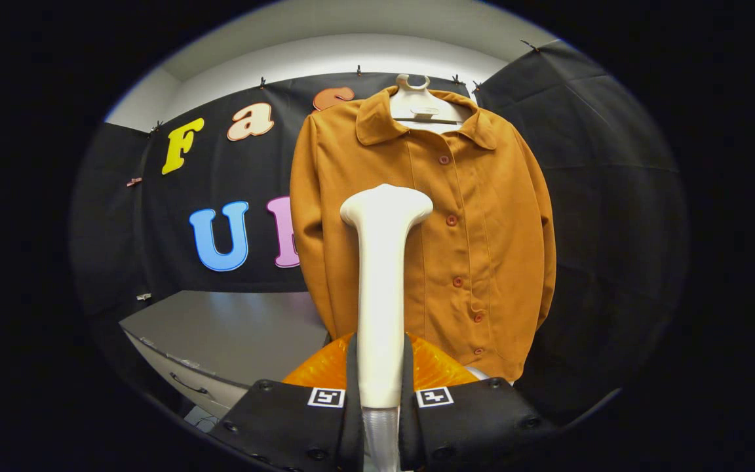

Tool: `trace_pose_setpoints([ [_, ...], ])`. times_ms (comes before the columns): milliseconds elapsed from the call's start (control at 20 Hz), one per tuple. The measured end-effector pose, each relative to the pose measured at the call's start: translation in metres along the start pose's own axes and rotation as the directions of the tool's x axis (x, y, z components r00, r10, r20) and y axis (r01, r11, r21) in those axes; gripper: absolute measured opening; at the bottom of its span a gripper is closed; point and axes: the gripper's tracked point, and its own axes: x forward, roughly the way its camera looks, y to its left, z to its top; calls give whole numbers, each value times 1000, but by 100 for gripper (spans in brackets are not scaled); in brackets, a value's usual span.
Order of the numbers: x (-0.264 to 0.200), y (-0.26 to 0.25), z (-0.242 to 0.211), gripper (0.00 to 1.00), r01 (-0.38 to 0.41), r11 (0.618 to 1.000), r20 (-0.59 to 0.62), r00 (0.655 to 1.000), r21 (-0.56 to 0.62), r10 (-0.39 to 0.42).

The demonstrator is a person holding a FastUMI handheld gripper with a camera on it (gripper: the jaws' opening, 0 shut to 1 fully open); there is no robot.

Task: Iron the clothes twice with a garment steamer, once on the left side and once on the right side.

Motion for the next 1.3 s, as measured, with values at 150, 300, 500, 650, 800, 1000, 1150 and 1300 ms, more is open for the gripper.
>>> trace_pose_setpoints([
  [150,-4,-6,-27,25,14,1000,-51,999,-15,-15],
  [300,-7,-10,-55,25,31,1000,-108,994,-1,-31],
  [500,-12,-17,-95,25,57,998,-178,982,-2,-56],
  [650,-17,-19,-124,25,72,997,-231,971,14,-67],
  [800,-23,-20,-151,25,84,996,-279,957,9,-78],
  [1000,-36,-23,-181,25,97,995,-331,940,14,-87],
  [1150,-46,-25,-202,25,112,994,-375,922,18,-97],
  [1300,-62,-22,-220,25,120,992,-416,905,50,-88],
])
